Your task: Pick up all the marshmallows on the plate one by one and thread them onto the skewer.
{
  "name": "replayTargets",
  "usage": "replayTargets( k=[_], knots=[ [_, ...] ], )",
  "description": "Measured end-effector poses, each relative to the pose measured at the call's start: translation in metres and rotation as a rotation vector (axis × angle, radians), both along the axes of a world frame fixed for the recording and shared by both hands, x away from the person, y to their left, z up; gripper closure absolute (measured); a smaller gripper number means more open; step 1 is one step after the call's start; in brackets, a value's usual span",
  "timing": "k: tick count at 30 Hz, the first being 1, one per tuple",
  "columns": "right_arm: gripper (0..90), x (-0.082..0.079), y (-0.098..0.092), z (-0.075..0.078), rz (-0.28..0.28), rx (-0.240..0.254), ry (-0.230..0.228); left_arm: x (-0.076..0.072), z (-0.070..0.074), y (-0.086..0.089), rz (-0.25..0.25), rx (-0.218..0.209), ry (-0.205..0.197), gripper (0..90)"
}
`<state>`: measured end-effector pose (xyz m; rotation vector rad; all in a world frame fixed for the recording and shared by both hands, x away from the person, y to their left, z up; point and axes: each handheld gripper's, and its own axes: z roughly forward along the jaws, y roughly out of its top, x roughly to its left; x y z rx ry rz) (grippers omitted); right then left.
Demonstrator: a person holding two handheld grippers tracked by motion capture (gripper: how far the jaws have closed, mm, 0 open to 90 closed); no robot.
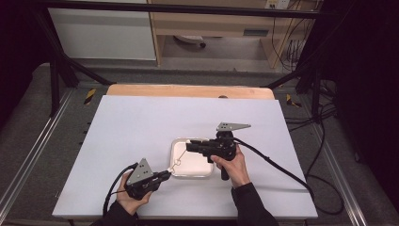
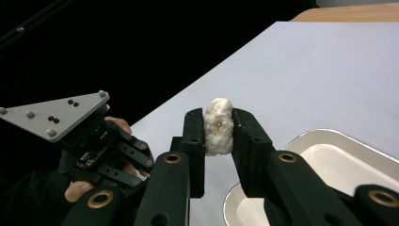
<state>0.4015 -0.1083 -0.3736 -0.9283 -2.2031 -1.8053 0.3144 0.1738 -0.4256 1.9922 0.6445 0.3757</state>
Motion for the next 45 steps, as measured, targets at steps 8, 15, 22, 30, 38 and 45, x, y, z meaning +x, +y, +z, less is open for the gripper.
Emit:
replayTargets(
  k=[8, 15, 22, 30, 38, 45],
  knots=[
    [77.8, -0.004, 0.001, -0.007, 0.011, -0.006, 0.009, 0.0, -0.001, -0.001, -0.007, 0.02, 0.004, 88.3],
    [77.2, -0.009, 0.019, -0.03, 0.098, -0.058, 0.05, 0.0, 0.002, -0.006, 0.0, 0.007, -0.011, 88.2],
    [76.1, -0.009, 0.019, -0.03, 0.089, -0.063, 0.04, 0.001, 0.002, -0.006, 0.005, 0.001, -0.002, 88.2],
    [52.7, -0.011, 0.015, -0.025, 0.02, -0.1, -0.033, 0.003, 0.001, -0.004, 0.028, 0.001, 0.014, 88.1],
    [22.9, -0.013, 0.005, -0.024, -0.066, -0.252, -0.133, 0.004, 0.001, -0.001, 0.049, -0.008, 0.027, 88.1],
    [10.4, -0.014, -0.01, -0.034, -0.131, -0.376, -0.179, 0.005, 0.0, 0.0, 0.055, -0.006, 0.035, 88.0]
  ],
)
